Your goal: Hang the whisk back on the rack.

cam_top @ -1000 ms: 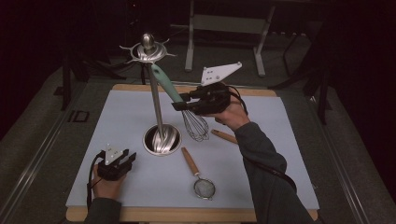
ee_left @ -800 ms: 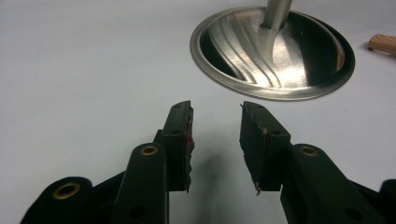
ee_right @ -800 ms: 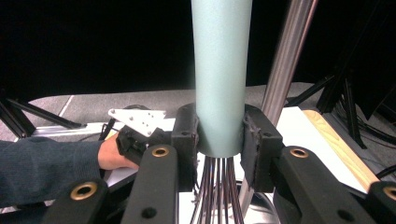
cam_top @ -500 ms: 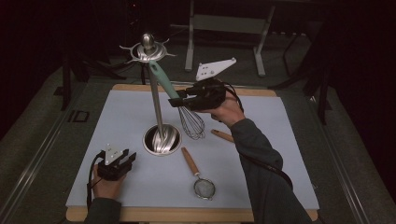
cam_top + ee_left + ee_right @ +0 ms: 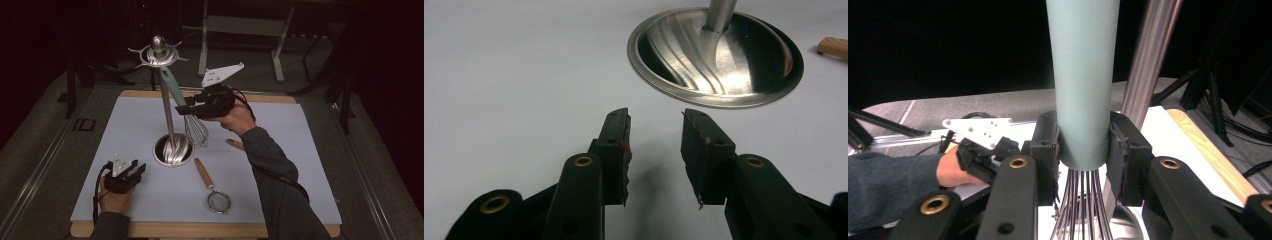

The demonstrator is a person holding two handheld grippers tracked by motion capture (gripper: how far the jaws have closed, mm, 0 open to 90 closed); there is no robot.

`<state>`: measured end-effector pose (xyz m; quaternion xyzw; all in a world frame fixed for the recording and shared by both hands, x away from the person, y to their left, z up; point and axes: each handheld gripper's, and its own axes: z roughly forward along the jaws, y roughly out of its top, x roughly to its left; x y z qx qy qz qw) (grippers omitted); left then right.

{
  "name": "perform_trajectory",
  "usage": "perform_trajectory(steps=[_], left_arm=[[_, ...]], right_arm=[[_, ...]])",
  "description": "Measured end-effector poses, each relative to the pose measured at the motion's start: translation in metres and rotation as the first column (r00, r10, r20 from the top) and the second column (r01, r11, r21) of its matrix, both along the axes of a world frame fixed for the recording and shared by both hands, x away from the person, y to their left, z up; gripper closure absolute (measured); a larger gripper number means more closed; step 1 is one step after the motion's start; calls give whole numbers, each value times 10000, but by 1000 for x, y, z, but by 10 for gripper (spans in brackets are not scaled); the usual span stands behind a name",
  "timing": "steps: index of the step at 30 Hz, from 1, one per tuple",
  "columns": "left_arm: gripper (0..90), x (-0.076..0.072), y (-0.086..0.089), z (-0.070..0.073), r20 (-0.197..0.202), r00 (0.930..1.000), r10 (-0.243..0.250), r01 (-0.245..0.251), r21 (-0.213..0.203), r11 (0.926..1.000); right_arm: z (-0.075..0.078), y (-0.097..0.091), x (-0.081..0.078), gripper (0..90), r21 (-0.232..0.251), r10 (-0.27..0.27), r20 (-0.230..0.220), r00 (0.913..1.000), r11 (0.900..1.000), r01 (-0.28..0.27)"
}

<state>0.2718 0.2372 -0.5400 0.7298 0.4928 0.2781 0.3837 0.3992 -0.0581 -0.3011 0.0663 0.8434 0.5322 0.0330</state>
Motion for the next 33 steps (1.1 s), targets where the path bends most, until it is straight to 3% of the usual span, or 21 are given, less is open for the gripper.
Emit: perform_trajectory(steps=[14,23,33], left_arm=[[641,0,0,0,6,10000,26,-26,28,10000],[640,0,0,0,9,10000,48,-48,52,10000],[639,0,0,0,14,10000,61,-61,42,10000]], right_arm=[[0,3,0,634,-25,-398,206,9990,9992,398],[-1,0,-2,796,-188,-327,227,9992,9993,332],[-4,-4,1,797,-267,-506,200,9985,9983,511]])
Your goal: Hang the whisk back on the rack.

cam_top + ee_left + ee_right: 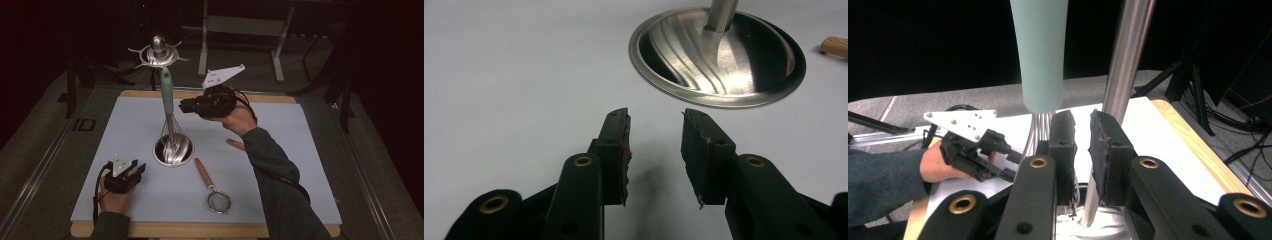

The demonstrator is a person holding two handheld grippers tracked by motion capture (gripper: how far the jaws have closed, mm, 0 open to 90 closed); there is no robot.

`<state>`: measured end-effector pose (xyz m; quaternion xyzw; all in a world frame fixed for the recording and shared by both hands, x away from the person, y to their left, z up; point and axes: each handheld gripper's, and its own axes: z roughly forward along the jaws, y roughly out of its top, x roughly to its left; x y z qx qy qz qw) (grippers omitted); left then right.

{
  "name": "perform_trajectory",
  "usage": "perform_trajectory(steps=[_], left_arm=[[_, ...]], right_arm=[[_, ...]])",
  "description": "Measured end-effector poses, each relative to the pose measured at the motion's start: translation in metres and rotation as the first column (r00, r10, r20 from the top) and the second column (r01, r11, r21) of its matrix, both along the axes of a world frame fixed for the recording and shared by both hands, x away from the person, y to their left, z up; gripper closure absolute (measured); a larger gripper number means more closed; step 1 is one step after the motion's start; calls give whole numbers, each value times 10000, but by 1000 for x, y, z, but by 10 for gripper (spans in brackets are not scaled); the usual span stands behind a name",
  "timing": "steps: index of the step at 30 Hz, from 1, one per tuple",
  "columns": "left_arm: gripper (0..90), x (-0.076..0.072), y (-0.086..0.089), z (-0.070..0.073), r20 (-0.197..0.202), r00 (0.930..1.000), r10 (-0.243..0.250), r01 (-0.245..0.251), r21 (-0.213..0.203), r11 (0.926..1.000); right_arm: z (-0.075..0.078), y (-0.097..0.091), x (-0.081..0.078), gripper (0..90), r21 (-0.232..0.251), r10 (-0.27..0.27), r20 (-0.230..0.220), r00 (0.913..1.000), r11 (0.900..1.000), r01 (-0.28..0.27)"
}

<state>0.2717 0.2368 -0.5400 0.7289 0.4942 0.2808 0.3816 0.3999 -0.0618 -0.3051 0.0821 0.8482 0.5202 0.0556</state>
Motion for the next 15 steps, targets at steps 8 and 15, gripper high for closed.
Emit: perform_trajectory(steps=[8,15], left_arm=[[638,0,0,0,18,10000,69,-69,-29,10000],[639,0,1,0,57,10000,81,-80,-89,9999]], right_arm=[[-6,-7,0,795,-606,-287,174,9994,9977,297],[-14,-15,-2,778,-1631,-707,628,9955,9834,801]])
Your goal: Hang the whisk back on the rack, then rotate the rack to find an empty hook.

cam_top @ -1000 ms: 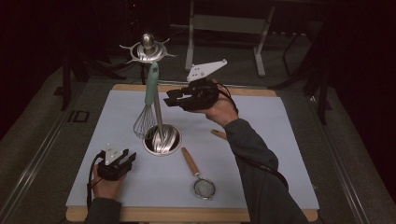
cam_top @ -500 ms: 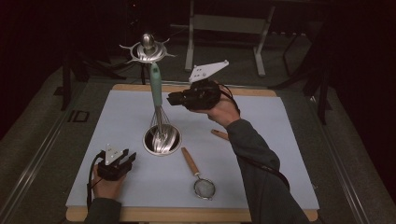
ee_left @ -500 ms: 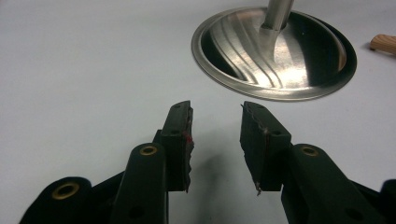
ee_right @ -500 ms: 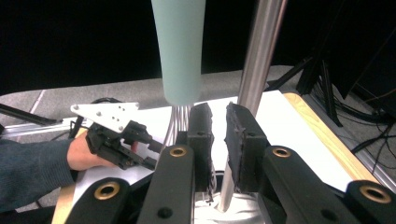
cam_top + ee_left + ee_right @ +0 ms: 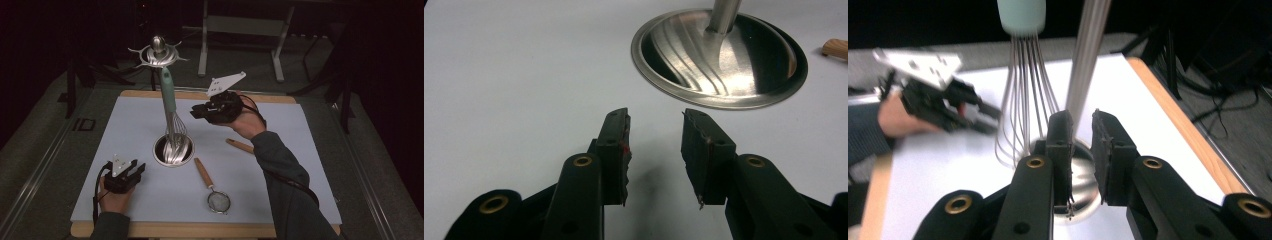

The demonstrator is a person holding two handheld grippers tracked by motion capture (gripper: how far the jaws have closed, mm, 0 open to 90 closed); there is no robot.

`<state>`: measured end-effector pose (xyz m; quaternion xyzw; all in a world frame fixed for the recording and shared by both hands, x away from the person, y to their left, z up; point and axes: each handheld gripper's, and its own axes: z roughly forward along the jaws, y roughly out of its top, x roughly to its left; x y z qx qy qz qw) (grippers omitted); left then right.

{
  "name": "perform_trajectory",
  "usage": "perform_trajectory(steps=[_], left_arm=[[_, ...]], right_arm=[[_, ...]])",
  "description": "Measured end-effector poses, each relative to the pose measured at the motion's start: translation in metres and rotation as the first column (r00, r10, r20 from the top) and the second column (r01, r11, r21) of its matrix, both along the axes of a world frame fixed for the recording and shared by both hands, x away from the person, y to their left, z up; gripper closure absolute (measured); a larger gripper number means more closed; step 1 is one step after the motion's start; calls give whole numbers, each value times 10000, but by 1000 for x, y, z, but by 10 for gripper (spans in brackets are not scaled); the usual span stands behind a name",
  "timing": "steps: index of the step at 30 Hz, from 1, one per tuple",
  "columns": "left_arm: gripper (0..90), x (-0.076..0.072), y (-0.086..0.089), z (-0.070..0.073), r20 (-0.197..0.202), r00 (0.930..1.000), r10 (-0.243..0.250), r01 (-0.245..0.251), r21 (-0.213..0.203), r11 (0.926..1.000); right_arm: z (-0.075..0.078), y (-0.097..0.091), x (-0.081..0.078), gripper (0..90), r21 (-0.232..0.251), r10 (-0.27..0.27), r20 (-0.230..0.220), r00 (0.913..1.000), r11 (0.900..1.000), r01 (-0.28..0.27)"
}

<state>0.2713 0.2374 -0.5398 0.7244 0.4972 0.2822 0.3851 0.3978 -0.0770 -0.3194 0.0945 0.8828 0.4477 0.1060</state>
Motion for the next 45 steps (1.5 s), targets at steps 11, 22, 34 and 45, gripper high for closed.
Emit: perform_trajectory(steps=[11,22,34,45], left_arm=[[668,-5,2,9,515,9978,426,-363,-1181,9923],[674,-11,-5,43,1636,9861,282,31,-1884,9821],[717,-5,-10,99,2870,9574,323,492,-2722,9610],[779,0,-13,121,3899,9209,29,1574,-3786,9121]], right_arm=[[-21,-23,4,742,-617,-693,-21,9976,9957,690],[-37,-42,-6,685,-561,-1286,-34,9917,9902,1282],[-71,-59,-24,559,-1363,-1965,180,9803,9709,1971],[-112,-88,-45,537,-959,-2834,-289,9586,9553,2796]])
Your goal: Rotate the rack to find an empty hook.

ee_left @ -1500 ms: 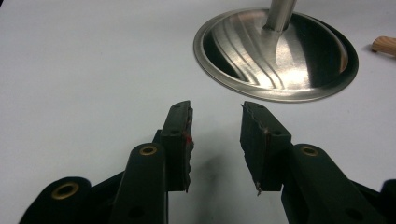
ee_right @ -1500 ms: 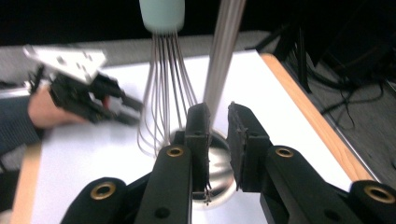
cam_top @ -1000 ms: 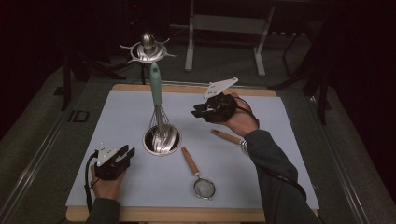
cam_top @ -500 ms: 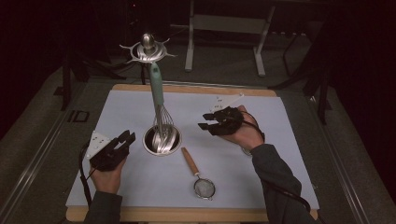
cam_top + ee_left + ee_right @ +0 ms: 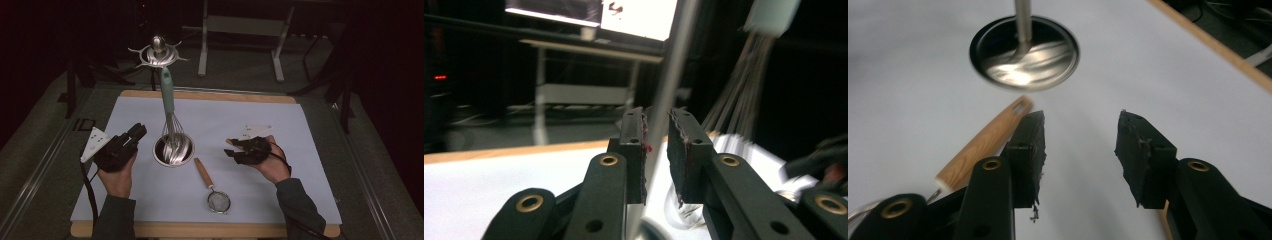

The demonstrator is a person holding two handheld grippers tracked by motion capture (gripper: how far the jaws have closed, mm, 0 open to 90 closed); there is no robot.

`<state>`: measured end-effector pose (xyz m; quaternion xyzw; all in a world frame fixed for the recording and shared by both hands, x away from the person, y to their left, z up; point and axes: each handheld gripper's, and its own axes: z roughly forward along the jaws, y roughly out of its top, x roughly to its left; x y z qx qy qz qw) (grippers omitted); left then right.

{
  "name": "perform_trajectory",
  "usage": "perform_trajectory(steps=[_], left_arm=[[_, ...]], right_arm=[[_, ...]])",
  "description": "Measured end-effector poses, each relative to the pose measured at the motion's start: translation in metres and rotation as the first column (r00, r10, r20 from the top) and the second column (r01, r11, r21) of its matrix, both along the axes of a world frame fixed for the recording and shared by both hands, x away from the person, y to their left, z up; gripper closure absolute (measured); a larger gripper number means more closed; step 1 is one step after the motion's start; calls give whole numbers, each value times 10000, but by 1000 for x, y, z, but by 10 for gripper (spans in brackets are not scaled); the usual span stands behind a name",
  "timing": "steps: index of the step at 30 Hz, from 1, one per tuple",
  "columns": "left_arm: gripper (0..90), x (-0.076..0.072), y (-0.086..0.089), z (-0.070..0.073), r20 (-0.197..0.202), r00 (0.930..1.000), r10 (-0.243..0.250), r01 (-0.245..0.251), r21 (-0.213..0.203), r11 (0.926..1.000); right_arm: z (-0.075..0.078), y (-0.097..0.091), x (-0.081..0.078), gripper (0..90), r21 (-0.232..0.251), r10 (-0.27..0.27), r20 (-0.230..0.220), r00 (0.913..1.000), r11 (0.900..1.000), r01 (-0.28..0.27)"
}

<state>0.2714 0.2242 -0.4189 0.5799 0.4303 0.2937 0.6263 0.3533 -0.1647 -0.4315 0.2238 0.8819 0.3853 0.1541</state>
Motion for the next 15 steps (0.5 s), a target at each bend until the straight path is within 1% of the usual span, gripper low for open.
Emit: perform_trajectory(steps=[1,2,3,5,7,8,10,11,12,13,15], left_arm=[[785,0,0,1,94,10000,-2,4,-164,9999],[795,0,0,1,94,10000,-2,4,-164,9999],[805,1,0,4,271,9996,-58,69,-393,9992],[826,1,0,7,419,9991,-14,33,-447,9990],[854,2,-1,11,576,9983,-28,59,-543,9985],[870,2,-1,11,576,9983,-28,59,-543,9985],[899,4,-1,16,621,9981,-43,77,-548,9985],[900,4,-1,16,621,9981,-43,77,-548,9985],[900,5,-2,19,716,9974,-98,141,-608,9981],[900,5,-2,19,716,9974,-98,141,-608,9981],[900,7,-3,25,926,9956,-108,172,-684,9975]], right_arm=[[-3,-1,-3,536,-46,2,-9,10000,10000,-2],[-3,-1,-3,536,-46,2,-9,10000,10000,-2],[-11,-3,-8,530,-285,-101,84,9999,9995,103],[-18,-7,-13,524,-533,-191,155,9997,9984,199],[-23,-10,-18,520,-642,-303,230,9993,9974,318],[-25,-13,-20,519,-618,-335,288,9990,9975,352],[-29,-17,-23,515,-347,-258,51,9997,9991,259],[-29,-17,-23,515,-347,-258,51,9997,9991,259],[-33,-21,-25,508,-375,-275,-18,9996,9989,274],[-34,-23,-26,507,-480,-371,-31,9993,9982,369],[-36,-27,-28,504,-550,-480,42,9988,9973,482]])
